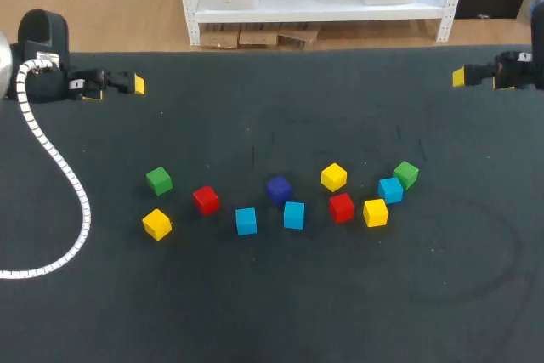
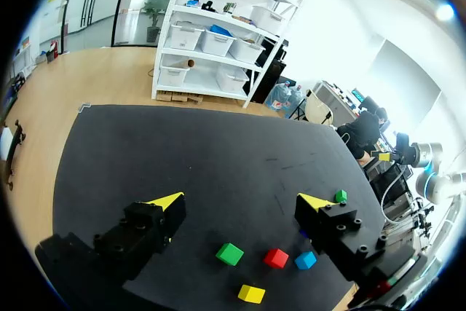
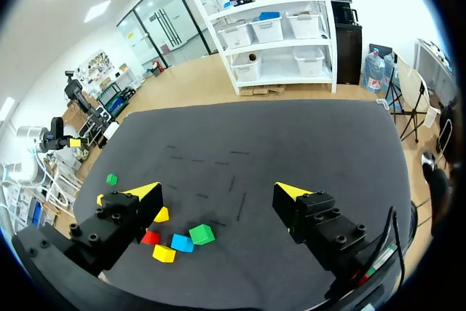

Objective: Place the blue cubes, place green cubes on the blue cubes, place the yellow cubes on the green cubes, then place the red cubes on the yellow cubes, and place purple cube on the red cubes.

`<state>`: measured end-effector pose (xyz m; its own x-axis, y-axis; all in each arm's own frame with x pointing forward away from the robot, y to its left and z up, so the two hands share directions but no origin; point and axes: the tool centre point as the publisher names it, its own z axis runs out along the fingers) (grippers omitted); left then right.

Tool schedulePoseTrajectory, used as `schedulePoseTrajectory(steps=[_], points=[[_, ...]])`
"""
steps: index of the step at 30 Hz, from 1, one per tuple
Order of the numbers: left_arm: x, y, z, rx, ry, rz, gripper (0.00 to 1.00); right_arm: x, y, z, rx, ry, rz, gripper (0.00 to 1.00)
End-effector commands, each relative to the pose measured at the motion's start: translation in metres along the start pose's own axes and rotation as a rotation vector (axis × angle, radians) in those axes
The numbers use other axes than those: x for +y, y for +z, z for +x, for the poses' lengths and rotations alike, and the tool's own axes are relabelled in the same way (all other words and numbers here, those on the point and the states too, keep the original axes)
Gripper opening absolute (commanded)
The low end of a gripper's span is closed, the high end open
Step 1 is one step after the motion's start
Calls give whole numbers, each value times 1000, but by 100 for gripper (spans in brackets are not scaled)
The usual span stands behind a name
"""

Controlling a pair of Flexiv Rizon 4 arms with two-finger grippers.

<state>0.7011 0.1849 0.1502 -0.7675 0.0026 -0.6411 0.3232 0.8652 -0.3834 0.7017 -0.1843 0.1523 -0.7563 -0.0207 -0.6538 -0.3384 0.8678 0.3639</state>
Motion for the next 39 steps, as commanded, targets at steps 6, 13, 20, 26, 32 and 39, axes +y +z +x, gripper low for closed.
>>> schedulePoseTrajectory(steps=[6, 13, 20, 26, 32, 39], points=[[0, 0, 0, 0, 0, 0, 100, -2, -2, -18, 91, -192, -130, 100], [0, 0, 0, 0, 0, 0, 100, 12, -6, -13, 192, -510, -182, 100], [0, 0, 0, 0, 0, 0, 100, 33, -8, 5, 236, -774, -310, 100], [0, 0, 0, 0, 0, 0, 100, 51, -12, 22, 259, -895, -372, 100], [0, 0, 0, 0, 0, 0, 100, 74, -17, 39, 225, -898, -412, 100], [0, 0, 0, 0, 0, 0, 100, 103, -14, 76, 269, -999, -533, 100]])
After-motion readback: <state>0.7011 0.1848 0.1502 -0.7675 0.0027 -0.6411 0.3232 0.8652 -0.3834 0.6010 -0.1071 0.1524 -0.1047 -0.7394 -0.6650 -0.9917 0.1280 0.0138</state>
